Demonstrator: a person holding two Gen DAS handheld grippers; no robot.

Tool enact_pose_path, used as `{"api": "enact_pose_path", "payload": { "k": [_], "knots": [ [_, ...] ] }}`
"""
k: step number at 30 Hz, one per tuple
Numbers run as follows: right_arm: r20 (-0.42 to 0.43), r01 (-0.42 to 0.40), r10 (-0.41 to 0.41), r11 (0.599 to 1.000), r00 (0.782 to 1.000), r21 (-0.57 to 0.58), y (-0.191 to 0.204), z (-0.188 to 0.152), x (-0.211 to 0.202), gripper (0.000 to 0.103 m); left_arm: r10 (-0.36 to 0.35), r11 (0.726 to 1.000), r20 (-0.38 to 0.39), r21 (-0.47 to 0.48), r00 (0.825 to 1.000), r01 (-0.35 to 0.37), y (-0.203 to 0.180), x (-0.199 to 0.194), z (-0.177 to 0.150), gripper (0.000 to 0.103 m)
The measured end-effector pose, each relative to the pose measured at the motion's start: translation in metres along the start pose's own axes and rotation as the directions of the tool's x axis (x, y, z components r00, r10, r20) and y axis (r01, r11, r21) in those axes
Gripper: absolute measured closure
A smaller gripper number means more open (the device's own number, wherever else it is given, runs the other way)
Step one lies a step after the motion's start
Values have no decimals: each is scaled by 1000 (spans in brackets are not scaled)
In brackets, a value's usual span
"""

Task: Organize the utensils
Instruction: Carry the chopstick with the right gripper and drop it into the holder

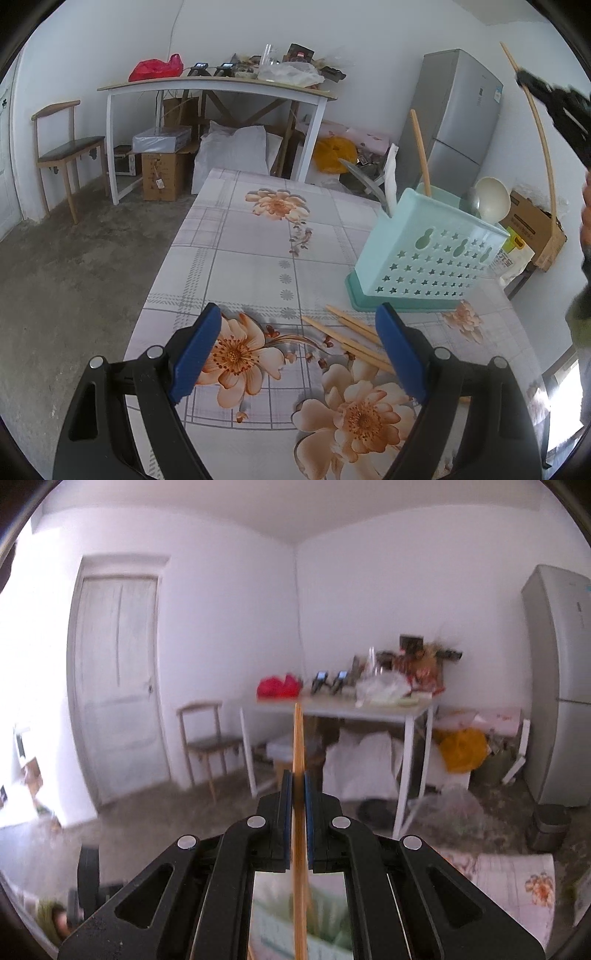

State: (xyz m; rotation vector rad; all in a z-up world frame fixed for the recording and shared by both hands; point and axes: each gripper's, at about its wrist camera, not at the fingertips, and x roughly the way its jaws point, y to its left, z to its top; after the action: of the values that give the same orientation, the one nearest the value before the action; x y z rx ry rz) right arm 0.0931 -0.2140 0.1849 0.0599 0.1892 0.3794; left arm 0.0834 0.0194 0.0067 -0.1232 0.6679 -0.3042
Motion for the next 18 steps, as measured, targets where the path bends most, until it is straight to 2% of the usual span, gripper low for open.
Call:
{"api": "enact_pose_path", "payload": {
  "k": [3, 8, 13, 18],
  "knots": [
    [68, 32, -33, 999, 997, 16, -3, 10, 10, 99, 3, 1000, 4, 4, 1000, -3, -1, -2, 1, 20],
    [130, 104, -106, 994, 986, 26, -10, 7, 35, 98, 10, 1000, 4, 2, 1000, -10, 0, -3, 1, 20],
    [108, 166, -170, 985, 979, 49, -24, -7, 64, 98, 27, 1000, 5, 6, 1000, -27, 3, -3, 2, 20],
    [31, 213, -213, 977, 977, 10, -25, -36, 77, 98, 46, 999, -1, -18, 999, -46, 13, -2, 0, 20]
  ]
}}
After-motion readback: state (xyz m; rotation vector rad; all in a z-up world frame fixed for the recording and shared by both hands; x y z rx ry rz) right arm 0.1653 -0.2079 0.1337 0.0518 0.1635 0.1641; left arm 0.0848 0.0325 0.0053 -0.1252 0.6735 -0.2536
